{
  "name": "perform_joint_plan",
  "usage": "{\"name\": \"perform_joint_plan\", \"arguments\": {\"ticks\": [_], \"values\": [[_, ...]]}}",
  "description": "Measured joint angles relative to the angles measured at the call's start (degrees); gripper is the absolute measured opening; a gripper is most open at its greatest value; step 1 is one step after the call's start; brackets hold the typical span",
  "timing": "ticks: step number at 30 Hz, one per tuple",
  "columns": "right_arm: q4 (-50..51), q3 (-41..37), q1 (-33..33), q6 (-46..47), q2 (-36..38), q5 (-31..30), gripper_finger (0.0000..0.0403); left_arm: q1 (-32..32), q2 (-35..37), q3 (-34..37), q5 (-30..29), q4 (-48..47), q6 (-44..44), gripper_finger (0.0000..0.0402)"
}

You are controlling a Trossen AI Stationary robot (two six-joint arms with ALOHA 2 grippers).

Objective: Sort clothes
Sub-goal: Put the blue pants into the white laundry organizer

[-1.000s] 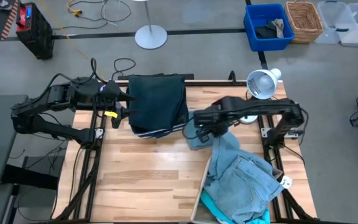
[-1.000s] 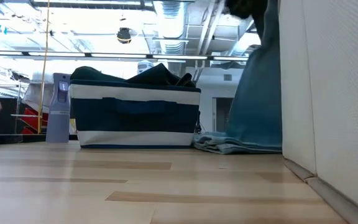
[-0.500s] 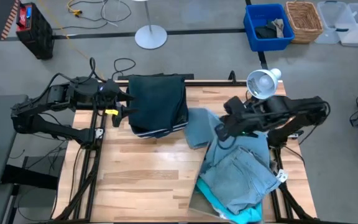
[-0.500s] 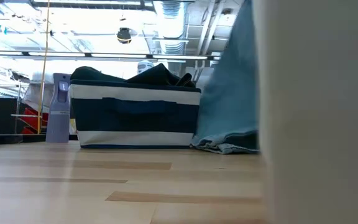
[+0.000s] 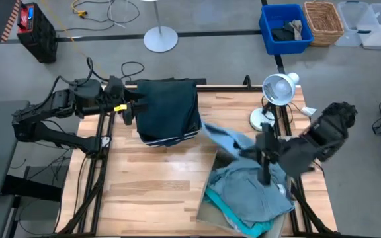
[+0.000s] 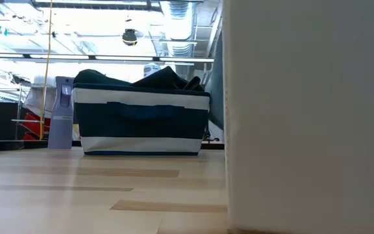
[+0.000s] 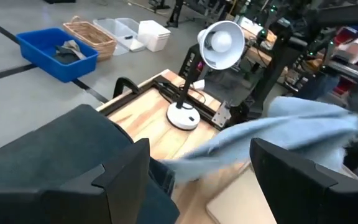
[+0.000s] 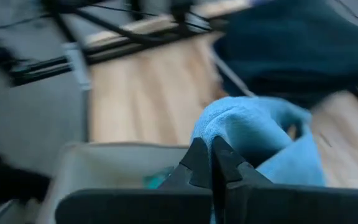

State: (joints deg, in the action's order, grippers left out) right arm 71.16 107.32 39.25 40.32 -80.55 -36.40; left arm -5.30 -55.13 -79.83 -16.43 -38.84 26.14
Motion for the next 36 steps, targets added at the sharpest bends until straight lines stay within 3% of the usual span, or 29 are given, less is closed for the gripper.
{"name": "perform_joint_plan", "arguments": {"ticks": [4, 9, 14, 18, 23, 29, 36], "values": [[-3.79, 0.05, 6.13, -3.31, -0.92, 1.59, 0.0, 0.0, -0.81, 0.0, -0.46, 0.53, 0.47, 0.0271], [1.39, 0.09, 11.1, 1.04, -4.51, 2.58, 0.0001, 0.0, -2.51, 0.0, -0.6, 0.47, 0.5, 0.0271], [9.09, 0.09, 12.22, 9.7, -10.76, 11.23, 0.0002, 0.01, -4.9, 0.0, -0.65, 1.84, 1.27, 0.0271], [8.97, 0.09, 11.92, 11.27, -16.4, 19.28, 0.0003, 0.02, -6.56, 0.0, -0.4, 3.77, 1.85, 0.0271], [9.0, 0.07, 11.04, 14.96, -24.03, 21.4, 0.001, 0.02, -7.96, 0.0, -0.38, 4.57, 1.1, 0.0271], [9.41, 0.01, 9.3, 20.76, -29.78, 24.52, 0.0075, 0.31, -9.68, 0.01, -0.18, 5.2, 0.9, 0.0271], [4.58, 0.03, 9.83, 23.86, -29.27, 24.49, 0.0196, 0.37, -11.69, 0.0, 4.76, 6.49, 1.11, 0.0271]]}}
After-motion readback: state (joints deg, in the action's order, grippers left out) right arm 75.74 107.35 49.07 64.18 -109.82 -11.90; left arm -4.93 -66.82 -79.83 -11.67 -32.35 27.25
